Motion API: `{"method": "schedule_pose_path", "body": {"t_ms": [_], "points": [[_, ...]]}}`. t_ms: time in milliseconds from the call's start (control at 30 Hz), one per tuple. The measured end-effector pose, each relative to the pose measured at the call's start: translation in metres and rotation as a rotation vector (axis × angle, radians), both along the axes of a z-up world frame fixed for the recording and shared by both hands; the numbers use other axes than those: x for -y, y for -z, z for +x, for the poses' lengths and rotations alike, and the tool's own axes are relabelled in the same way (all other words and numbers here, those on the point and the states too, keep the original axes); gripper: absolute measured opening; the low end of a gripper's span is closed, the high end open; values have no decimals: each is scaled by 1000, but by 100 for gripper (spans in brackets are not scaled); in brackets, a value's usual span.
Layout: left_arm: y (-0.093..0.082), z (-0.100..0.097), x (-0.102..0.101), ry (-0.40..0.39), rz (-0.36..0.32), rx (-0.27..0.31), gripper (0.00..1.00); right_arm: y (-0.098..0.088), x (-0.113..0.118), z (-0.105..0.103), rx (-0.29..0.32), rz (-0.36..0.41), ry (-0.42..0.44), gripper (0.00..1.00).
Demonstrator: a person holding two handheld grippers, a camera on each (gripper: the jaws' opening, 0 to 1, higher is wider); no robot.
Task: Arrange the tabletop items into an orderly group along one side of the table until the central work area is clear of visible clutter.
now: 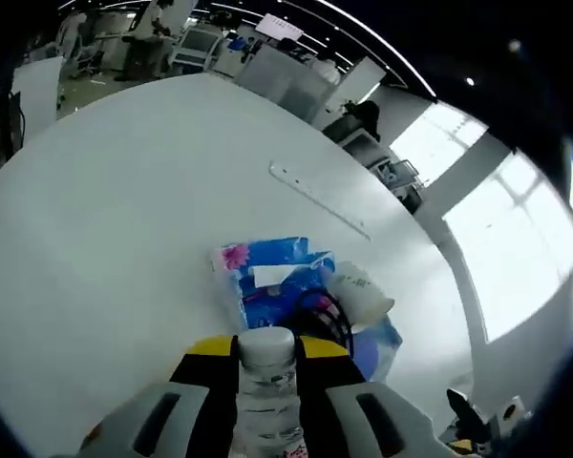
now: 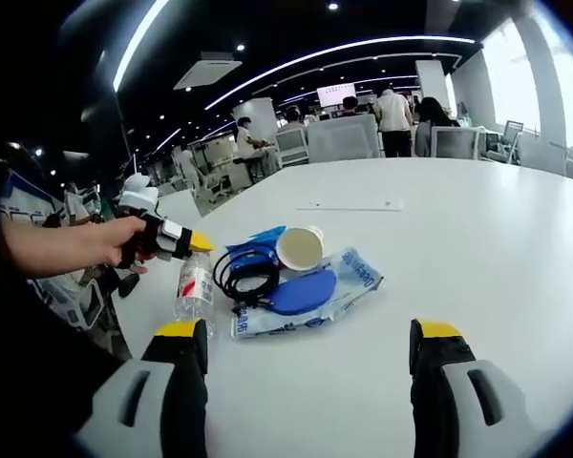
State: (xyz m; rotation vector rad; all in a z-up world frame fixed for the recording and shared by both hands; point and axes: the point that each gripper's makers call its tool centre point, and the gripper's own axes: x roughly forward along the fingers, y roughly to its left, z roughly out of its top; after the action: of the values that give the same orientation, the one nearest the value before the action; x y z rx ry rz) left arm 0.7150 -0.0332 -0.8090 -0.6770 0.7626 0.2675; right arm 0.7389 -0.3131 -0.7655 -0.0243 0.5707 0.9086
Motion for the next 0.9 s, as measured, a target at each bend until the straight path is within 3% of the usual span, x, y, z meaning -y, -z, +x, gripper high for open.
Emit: {"method": "schedule_pose_path", "body": {"t_ms": [167, 467, 900], "points": [[-15, 0, 11, 64, 52, 33, 20, -2, -3, -1, 5, 2, -12, 83], [-49, 1, 35, 235, 203, 131, 20, -9, -12, -6, 20, 20, -50, 83], [-76, -24, 72, 357, 310, 194, 19, -15, -22, -7, 35, 32, -71, 82]]}}
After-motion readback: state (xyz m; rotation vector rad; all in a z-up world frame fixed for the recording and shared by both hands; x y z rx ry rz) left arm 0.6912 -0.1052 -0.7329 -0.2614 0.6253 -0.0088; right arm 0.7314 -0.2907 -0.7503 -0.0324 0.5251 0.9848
